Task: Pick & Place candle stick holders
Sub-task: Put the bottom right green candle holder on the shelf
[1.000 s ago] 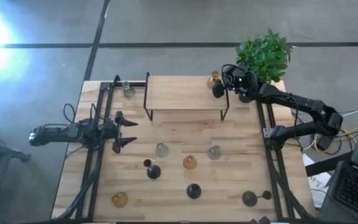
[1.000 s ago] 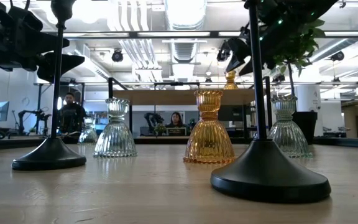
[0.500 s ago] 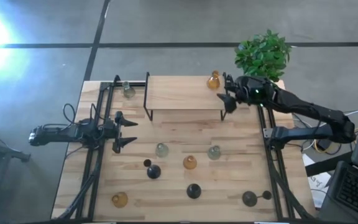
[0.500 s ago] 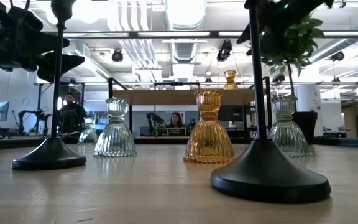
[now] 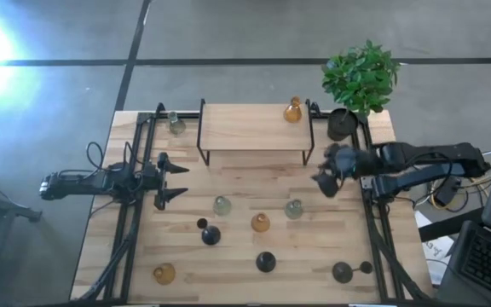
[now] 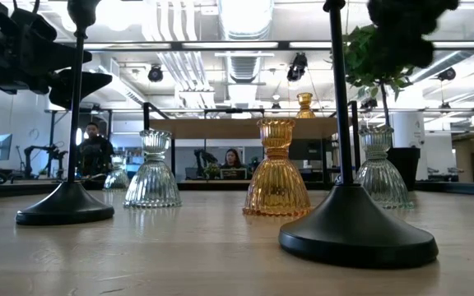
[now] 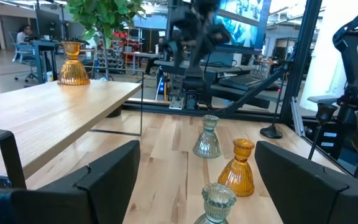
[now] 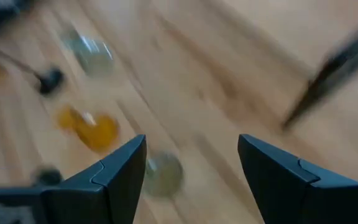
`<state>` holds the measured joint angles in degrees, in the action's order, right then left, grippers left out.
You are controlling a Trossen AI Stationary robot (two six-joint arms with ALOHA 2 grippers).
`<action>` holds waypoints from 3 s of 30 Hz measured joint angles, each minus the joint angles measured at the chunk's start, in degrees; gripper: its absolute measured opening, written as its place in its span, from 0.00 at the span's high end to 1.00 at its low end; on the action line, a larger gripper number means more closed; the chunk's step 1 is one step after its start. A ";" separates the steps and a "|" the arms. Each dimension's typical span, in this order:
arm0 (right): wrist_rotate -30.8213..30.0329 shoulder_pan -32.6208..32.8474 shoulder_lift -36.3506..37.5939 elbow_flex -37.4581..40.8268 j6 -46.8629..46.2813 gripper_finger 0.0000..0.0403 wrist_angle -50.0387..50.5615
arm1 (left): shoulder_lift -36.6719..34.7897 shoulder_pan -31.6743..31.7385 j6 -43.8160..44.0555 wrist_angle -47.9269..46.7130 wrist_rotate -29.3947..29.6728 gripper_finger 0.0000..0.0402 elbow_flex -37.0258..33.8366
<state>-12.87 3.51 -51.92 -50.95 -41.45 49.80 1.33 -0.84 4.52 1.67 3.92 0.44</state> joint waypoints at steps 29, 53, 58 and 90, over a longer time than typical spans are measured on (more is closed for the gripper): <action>-12.83 23.97 -13.10 26.61 -17.03 0.42 -36.07 | -0.01 0.00 0.01 0.00 0.00 0.19 -0.01; -20.32 23.58 -26.12 23.22 -6.52 0.43 -48.00 | 0.01 0.00 0.01 0.00 0.00 0.19 0.01; -20.32 22.91 -28.32 23.24 -6.34 0.46 -50.90 | 0.00 0.00 0.01 0.00 0.01 0.19 0.00; -19.92 18.40 -27.19 23.31 -6.09 0.70 -53.02 | 0.01 0.00 0.01 0.00 0.00 0.19 -0.01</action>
<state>-32.80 21.91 -79.10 -27.64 -47.54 -3.22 1.34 -0.84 4.53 1.67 3.92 0.43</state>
